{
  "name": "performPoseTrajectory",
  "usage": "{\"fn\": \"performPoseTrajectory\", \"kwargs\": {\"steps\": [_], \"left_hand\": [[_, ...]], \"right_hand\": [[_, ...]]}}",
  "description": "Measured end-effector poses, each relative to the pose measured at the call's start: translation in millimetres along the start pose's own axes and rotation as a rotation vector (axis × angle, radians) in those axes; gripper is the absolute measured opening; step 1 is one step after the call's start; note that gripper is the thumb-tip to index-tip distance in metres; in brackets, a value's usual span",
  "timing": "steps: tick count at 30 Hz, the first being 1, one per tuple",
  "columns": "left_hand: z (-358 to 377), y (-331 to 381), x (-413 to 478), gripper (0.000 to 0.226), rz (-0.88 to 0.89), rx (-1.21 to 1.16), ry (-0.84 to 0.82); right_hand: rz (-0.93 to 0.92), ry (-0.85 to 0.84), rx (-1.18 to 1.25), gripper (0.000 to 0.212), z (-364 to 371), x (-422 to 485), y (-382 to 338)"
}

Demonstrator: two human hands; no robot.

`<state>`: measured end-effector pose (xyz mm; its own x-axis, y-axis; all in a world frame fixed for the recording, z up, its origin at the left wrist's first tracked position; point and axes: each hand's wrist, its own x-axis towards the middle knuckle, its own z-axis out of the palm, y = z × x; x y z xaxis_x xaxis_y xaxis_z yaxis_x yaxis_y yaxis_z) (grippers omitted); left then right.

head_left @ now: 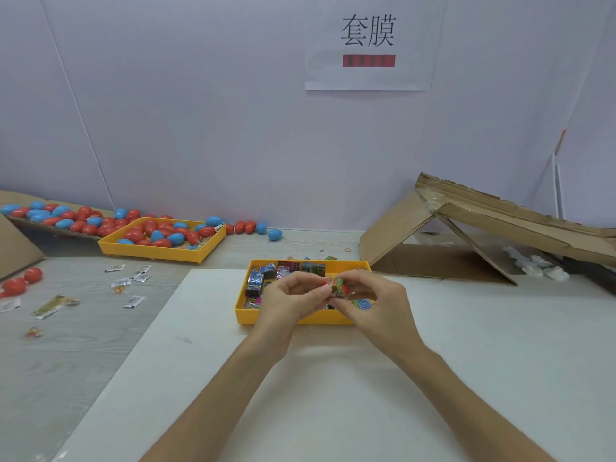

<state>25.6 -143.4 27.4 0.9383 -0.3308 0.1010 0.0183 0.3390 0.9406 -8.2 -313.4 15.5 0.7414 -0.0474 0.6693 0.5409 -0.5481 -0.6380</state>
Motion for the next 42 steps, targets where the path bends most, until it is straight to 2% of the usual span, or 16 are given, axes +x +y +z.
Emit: {"fn": "performPoseTrajectory", "kwargs": {"steps": [11, 20, 25, 29, 33, 42], "left_hand": [[1.4, -0.4, 0.6, 0.011, 0.009, 0.089, 0.035], [1.9, 1.3, 0.9, 0.010, -0.024, -0.014, 0.031], [0.0, 0.3, 1.9, 0.010, -0.039, 0.014, 0.024], [-1.9, -0.7, 2.1, 0.011, -0.032, 0.045, 0.016], [-2.8, -1.8, 1.8, 0.013, -0.015, 0.088, -0.003], [4.5, -0.7, 2.8, 0.017, 0.055, -0.082, -0.046]], "right_hand": [[-0.034, 0.009, -0.083, 0.032, 0.5, -2.2, 4.6], [0.012, 0.014, 0.015, 0.029, 1.0, -0.7, 1.7], [0.019, -0.016, 0.027, 0.037, 0.4, -1.4, 0.7], [0.014, -0.033, 0.005, 0.028, 2.0, -2.5, 3.3], [0.014, -0.043, -0.009, 0.028, 1.3, -3.3, 3.4], [-0.026, 0.081, 0.045, 0.037, 4.4, 1.1, -1.7]]}}
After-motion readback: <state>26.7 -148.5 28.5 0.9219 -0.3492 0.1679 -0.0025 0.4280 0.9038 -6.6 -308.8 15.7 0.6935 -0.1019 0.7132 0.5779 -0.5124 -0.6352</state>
